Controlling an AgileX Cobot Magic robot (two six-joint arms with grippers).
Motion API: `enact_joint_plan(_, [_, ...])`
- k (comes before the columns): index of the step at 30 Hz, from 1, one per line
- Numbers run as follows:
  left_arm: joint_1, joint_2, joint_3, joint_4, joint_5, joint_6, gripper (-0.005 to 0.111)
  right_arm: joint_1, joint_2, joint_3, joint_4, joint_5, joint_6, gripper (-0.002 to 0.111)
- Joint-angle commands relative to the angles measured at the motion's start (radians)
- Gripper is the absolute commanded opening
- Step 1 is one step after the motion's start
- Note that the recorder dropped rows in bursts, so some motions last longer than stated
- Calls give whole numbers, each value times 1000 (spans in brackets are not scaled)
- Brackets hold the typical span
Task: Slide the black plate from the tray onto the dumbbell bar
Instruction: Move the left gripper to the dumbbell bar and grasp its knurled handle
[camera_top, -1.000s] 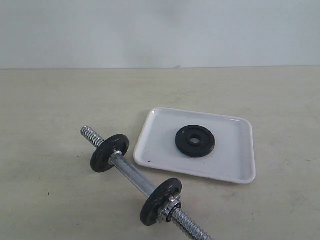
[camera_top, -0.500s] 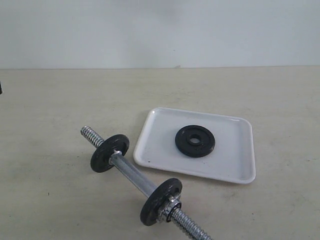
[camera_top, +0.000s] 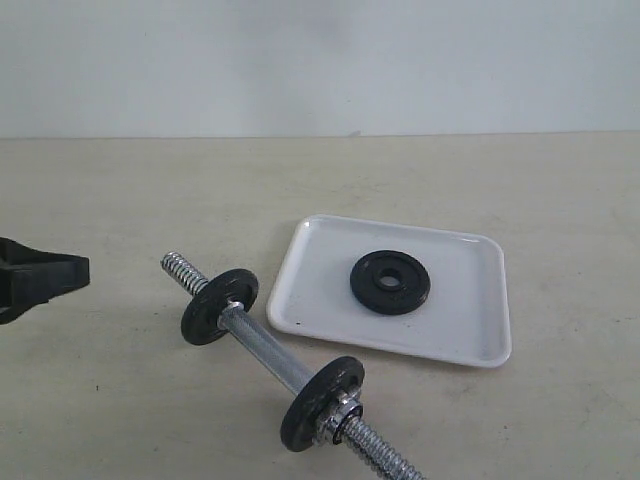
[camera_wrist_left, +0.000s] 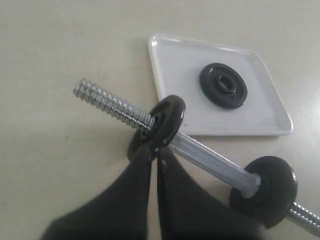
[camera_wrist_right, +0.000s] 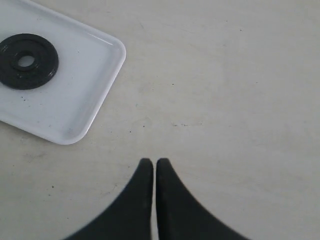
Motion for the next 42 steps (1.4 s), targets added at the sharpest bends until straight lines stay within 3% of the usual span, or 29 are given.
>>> enact_joint_plan(1, [-3,70,4,-4,-52,-156,4,1,-8,-7,10,-9,-11,0])
enact_joint_plan(7, [-39,168,4,-49,-91,-234,4,1,-8,-7,12,-24,-11,0])
enact_joint_plan(13, [-183,256,4,-312,-88,-101,4,1,-8,-7,18,-35,-11,0])
enact_joint_plan(16, [-295,335,-7,-481,-14,8,4,1,-8,-7,20,-35,-20,0])
enact_joint_plan(20, [-366,409,-42,-517,47,8,4,1,-8,-7,20,-40,-22,0])
enact_joint_plan(25, [-405,505,-102,-578,63,8,4,1,-8,-7,22,-43,-29,0])
enact_joint_plan(27, [-407,566,-152,-579,53,8,11,1,-8,-7,22,-44,-29,0])
enact_joint_plan(29, [-407,614,-189,-579,51,-6,33,1,-8,-7,22,-44,-29,0])
enact_joint_plan(30, [-407,637,-204,-579,51,-48,54,1,-8,-7,22,-44,-34,0])
enact_joint_plan(32, [-407,666,-220,-585,58,-123,80,1,-8,-7,22,-44,-36,0])
enact_joint_plan(33, [-407,676,-222,-585,58,-139,79,1,-8,-7,22,-44,-36,0])
enact_joint_plan(36, [-407,733,-240,-570,50,-196,62,1,-8,-7,33,-44,-38,0])
enact_joint_plan(42, [-407,802,-254,-557,9,-261,63,1,-8,-7,62,-49,-74,0])
